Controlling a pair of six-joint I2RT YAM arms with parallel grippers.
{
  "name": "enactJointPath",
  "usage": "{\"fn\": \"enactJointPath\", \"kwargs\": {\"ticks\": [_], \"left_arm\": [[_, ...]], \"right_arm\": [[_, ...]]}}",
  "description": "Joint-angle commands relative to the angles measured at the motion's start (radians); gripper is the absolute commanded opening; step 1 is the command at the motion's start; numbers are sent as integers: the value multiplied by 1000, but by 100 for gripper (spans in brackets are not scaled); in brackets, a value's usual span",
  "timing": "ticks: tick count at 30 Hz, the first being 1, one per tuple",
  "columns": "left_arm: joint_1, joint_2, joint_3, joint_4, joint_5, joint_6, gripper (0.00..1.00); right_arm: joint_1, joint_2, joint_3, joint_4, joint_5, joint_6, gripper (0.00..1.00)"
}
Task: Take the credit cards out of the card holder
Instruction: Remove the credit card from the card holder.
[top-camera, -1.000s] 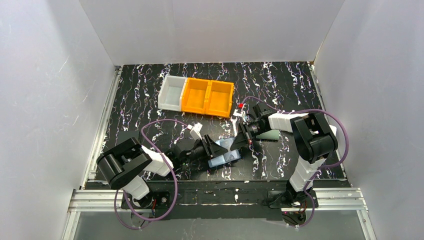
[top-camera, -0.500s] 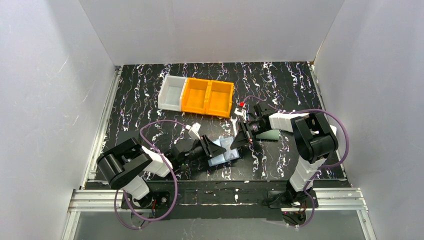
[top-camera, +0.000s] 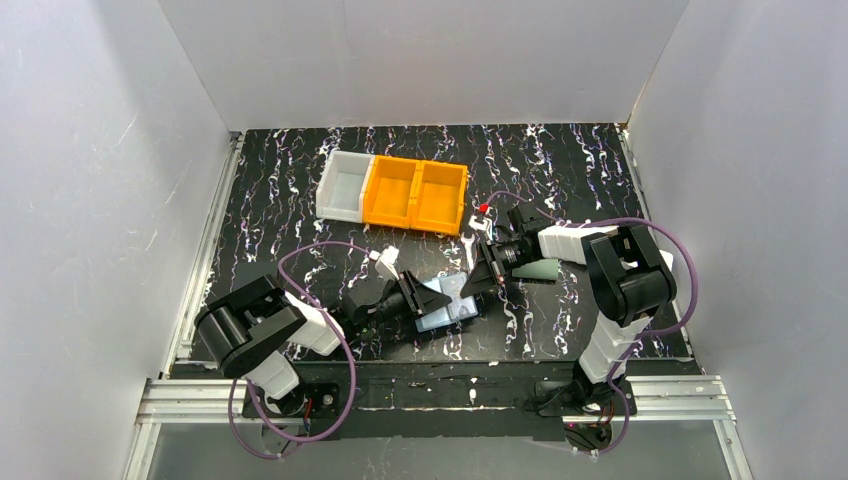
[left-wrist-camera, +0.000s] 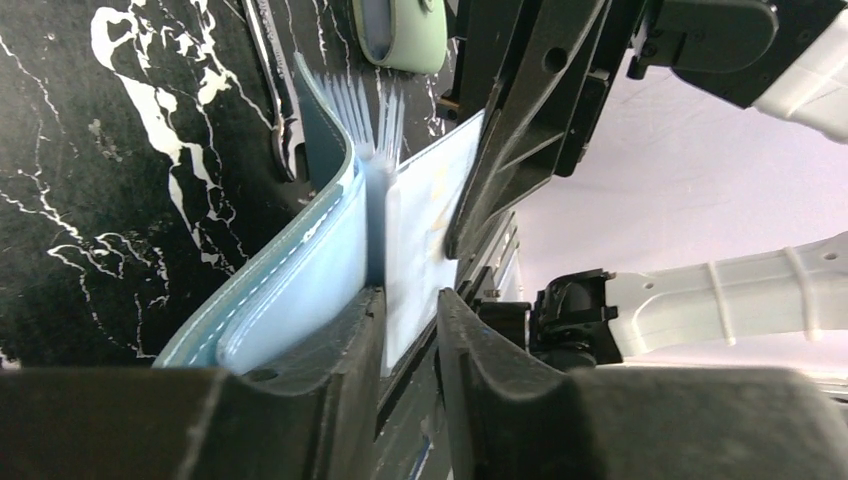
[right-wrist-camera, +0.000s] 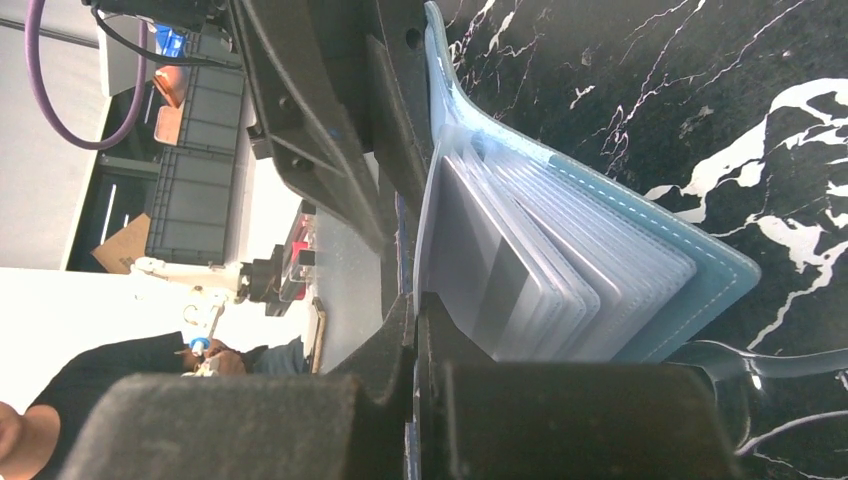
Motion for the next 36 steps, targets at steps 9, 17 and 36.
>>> {"fn": "enactJointPath", "kwargs": {"ticks": [9, 17, 36], "left_arm": [[-8, 46, 42, 131, 7, -28, 13], [-9, 53, 17, 152, -4, -15, 0], [-7, 128, -65, 198, -12, 27, 0]], "right_arm": [[13, 17, -7, 28, -26, 5, 1], [13, 14, -7, 24, 29, 7, 1], [13, 68, 5, -4, 117, 7, 17]]}}
